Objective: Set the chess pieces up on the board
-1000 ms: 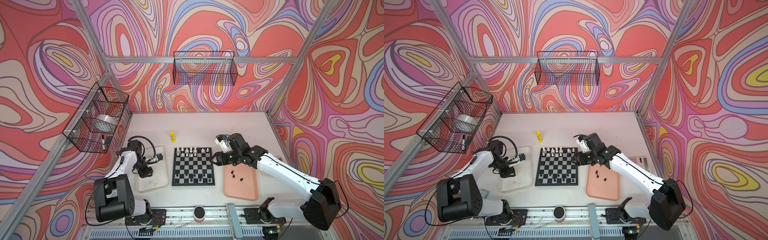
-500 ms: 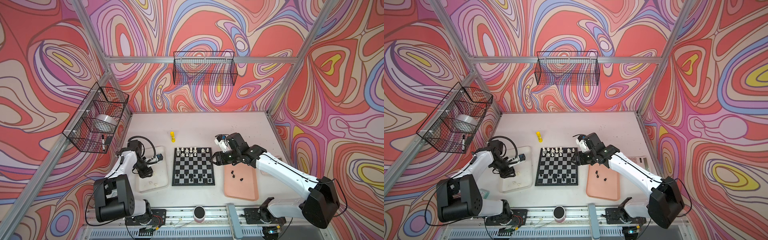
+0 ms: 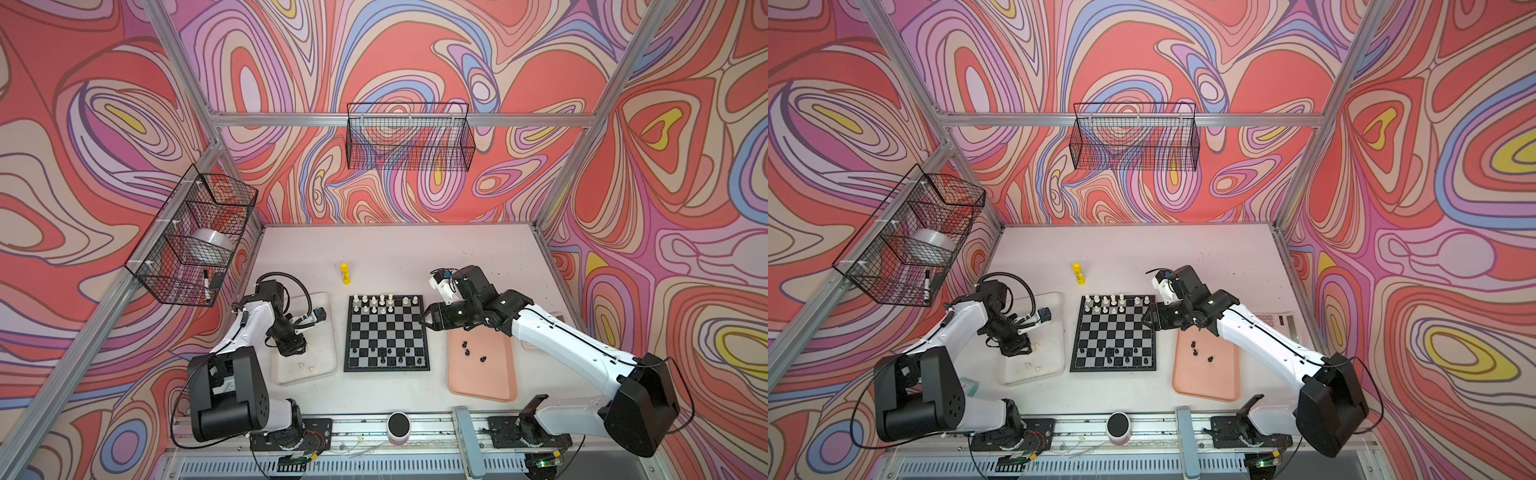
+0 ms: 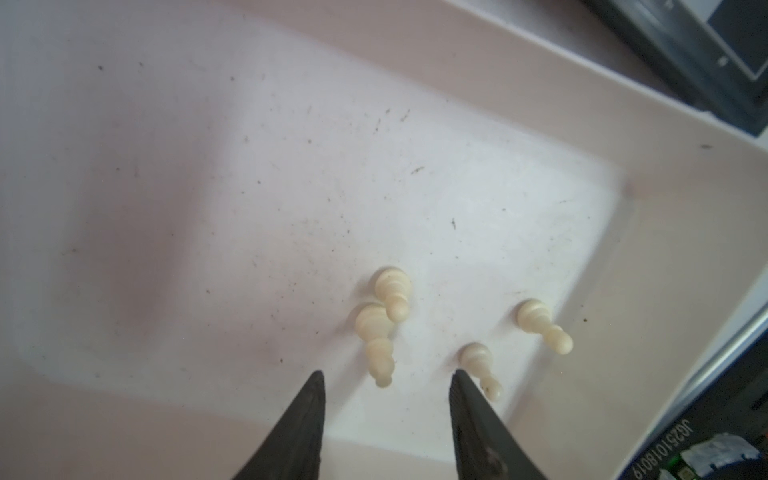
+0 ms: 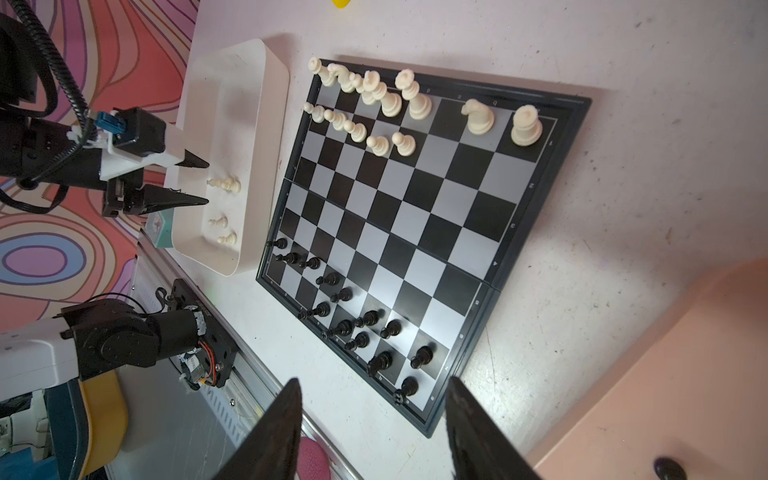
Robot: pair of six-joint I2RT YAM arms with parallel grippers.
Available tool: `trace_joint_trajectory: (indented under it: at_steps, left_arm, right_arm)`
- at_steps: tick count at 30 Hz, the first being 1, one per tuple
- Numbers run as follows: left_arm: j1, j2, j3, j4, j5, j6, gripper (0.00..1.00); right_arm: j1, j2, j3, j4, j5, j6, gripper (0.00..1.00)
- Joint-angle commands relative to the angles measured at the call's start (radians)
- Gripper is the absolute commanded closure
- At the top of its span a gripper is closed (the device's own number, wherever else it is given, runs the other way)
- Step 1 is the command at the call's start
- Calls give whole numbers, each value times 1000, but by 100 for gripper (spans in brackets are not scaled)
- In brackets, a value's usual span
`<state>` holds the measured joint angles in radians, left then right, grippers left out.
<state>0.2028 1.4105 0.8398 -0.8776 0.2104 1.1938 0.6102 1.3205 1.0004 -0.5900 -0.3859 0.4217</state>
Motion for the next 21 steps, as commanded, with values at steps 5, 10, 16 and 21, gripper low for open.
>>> trace_joint_trajectory:
  at_steps: [5,10,16,21]
  left_arm:
    - [-19,32,12,14,17,3,52]
    - [-29,52,6,25,3,3,56]
    - [-31,55,-5,35,-17,15,61]
    - [-36,53,-8,34,-15,12,64]
  right_arm:
    - [5,-2,-3,9,5,5,43]
    - [6,-8,-7,5,10,4,44]
    - [6,-16,-19,7,13,7,44]
    - [6,-13,-19,9,13,7,43]
